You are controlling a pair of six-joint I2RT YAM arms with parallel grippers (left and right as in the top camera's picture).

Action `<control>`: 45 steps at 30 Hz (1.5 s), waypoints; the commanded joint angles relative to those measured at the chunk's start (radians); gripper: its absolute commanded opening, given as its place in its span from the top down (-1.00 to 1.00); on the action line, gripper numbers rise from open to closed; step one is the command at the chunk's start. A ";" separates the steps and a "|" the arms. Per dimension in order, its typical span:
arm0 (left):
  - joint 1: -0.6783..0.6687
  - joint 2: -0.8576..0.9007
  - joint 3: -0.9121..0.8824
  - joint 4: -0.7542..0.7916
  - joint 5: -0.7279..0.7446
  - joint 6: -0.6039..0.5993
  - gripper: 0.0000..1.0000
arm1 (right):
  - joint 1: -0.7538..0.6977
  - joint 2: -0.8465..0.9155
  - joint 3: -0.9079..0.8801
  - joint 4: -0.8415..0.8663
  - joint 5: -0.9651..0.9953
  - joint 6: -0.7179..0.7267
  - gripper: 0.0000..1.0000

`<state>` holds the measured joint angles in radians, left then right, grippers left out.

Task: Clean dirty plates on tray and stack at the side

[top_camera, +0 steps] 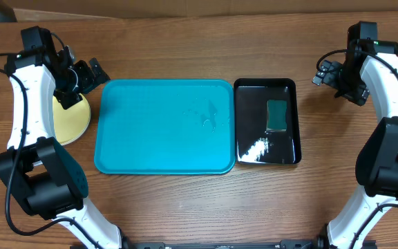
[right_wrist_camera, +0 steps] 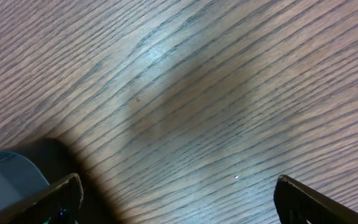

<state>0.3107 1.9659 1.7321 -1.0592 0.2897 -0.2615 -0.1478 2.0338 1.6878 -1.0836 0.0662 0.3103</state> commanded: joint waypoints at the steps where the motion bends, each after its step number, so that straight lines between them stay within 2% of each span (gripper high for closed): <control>1: -0.003 -0.024 0.009 -0.002 0.014 0.015 -1.00 | 0.027 -0.047 0.024 0.005 0.000 0.004 -1.00; 7: -0.004 -0.024 0.009 -0.002 0.014 0.015 -1.00 | 0.097 -0.242 0.024 0.006 0.000 0.004 -1.00; 16: -0.004 -0.024 0.009 -0.002 0.014 0.015 -0.99 | 0.248 -0.691 0.024 0.005 0.000 0.003 -1.00; 21: -0.004 -0.024 0.009 -0.002 0.014 0.015 -0.99 | 0.317 -0.929 0.013 0.040 0.108 -0.030 -1.00; 26: -0.004 -0.024 0.009 -0.002 0.014 0.015 -1.00 | 0.326 -1.171 -0.076 0.041 0.116 -0.030 -1.00; 30: -0.004 -0.024 0.009 -0.002 0.014 0.015 -1.00 | 0.307 -1.400 -0.224 0.087 0.117 -0.031 -1.00; 36: -0.004 -0.024 0.009 -0.002 0.014 0.015 -0.99 | 0.279 -1.733 -0.594 0.352 0.128 -0.031 -1.00; 37: -0.004 -0.024 0.009 -0.002 0.014 0.015 -1.00 | 0.270 -1.811 -0.722 0.463 0.121 -0.029 -1.00; 40: -0.004 -0.024 0.009 -0.002 0.014 0.015 -0.99 | 0.252 -1.907 -0.944 0.707 0.066 -0.026 -1.00; 45: -0.004 -0.024 0.009 -0.002 0.014 0.015 -1.00 | 0.247 -1.945 -1.221 1.128 -0.018 -0.018 -1.00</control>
<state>0.3107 1.9656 1.7321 -1.0595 0.2966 -0.2611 0.1047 0.1074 0.6044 -0.1230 0.1215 0.2882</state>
